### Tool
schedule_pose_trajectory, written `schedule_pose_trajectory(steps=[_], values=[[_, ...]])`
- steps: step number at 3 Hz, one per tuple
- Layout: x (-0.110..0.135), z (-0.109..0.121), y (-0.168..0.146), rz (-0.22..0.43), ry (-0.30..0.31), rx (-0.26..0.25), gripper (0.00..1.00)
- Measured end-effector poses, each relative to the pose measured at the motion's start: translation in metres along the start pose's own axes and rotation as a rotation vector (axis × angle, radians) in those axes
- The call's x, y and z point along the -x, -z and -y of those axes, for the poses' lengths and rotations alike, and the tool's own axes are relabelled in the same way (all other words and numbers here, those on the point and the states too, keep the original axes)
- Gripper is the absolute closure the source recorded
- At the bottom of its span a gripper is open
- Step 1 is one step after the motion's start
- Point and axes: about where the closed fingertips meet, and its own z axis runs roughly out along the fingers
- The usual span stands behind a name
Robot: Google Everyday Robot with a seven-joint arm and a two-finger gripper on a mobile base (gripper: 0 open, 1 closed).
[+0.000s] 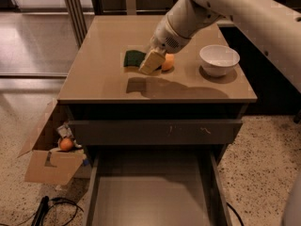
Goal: Place sponge into middle drawer
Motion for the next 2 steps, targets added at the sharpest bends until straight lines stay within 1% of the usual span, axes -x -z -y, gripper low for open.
schedule_pose_trajectory(steps=[1, 2], values=[[-0.029, -0.028, 0.033, 0.021, -0.040, -0.039, 1.00], [-0.054, -0.064, 0.055, 0.036, -0.078, -0.070, 1.00]])
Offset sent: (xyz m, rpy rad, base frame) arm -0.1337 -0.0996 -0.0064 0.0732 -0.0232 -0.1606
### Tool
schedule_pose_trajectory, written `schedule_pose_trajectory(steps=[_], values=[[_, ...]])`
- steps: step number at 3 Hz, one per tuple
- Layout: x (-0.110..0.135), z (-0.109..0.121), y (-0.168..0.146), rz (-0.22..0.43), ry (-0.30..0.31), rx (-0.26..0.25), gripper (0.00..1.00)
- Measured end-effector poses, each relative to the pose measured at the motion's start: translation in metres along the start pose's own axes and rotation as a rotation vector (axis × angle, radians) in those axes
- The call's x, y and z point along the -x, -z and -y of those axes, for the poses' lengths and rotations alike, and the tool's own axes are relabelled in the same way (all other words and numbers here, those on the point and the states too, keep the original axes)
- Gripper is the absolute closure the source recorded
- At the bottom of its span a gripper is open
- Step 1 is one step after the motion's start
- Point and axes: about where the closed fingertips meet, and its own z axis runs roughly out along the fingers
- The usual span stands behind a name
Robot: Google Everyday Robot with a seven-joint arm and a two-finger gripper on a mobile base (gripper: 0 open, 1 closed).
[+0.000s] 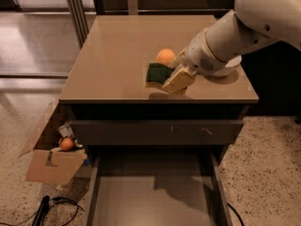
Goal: Place sponge into middle drawer
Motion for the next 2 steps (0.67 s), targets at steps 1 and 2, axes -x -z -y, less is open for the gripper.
schedule_pose_trajectory(steps=[1, 2], values=[[-0.023, -0.056, 0.023, 0.001, -0.042, -0.019, 1.00], [-0.044, -0.099, 0.031, 0.004, -0.099, -0.013, 1.00]])
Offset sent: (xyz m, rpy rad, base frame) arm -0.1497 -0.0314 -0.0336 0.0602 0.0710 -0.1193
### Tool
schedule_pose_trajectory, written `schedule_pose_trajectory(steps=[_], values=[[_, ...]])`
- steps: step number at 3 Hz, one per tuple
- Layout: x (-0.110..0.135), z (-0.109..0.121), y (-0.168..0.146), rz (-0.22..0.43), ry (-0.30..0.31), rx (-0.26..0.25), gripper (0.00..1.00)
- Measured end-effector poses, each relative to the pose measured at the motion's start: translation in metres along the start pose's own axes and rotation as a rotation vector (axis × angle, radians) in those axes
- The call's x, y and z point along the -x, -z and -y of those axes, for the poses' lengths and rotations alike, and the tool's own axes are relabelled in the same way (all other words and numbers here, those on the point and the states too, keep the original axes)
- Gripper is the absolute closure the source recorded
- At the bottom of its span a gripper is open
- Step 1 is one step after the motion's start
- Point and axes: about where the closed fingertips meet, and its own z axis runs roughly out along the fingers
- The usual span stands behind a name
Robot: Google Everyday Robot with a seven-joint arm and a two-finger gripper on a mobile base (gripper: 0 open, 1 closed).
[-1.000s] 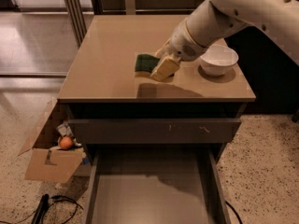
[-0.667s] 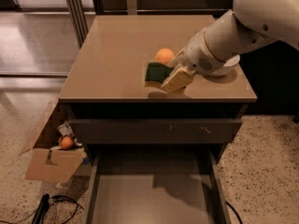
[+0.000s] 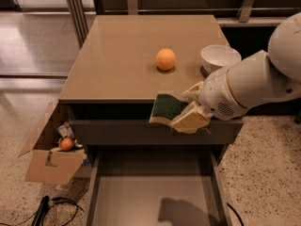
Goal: Place sponge into middle drawer
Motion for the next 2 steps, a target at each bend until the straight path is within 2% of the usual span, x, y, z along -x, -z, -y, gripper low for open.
schedule_pose_trajectory(steps=[1, 2], values=[[0.000, 0.000, 0.000, 0.000, 0.000, 0.000, 1.00], [-0.012, -0.013, -0.019, -0.005, -0.015, 0.024, 1.00]])
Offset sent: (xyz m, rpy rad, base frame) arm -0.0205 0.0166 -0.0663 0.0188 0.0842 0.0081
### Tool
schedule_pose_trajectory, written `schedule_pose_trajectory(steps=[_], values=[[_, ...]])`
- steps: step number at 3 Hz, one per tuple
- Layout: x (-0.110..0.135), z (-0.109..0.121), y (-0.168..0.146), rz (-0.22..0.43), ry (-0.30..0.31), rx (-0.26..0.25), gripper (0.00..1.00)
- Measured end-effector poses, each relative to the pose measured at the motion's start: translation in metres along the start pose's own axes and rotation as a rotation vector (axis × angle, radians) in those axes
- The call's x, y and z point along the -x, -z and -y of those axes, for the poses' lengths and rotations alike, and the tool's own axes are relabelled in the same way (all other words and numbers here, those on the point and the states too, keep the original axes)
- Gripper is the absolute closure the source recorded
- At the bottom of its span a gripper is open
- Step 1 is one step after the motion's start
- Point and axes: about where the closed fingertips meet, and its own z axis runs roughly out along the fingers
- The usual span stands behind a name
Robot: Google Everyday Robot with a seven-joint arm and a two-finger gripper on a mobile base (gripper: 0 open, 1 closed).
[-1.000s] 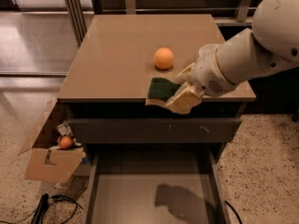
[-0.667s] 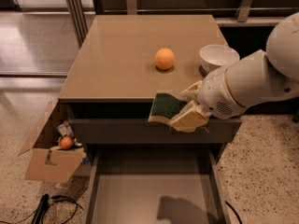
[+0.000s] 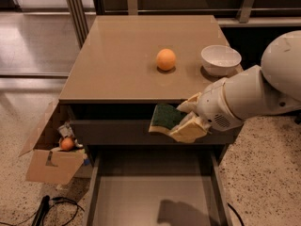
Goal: Place sponge into middle drawer
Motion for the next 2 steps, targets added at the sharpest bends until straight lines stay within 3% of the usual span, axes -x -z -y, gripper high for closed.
schedule_pose_trajectory(steps=[1, 2], values=[[-0.023, -0.033, -0.041, 0.015, -0.032, 0.047, 1.00], [-0.062, -0.074, -0.090, 0.024, -0.088, 0.074, 1.00]])
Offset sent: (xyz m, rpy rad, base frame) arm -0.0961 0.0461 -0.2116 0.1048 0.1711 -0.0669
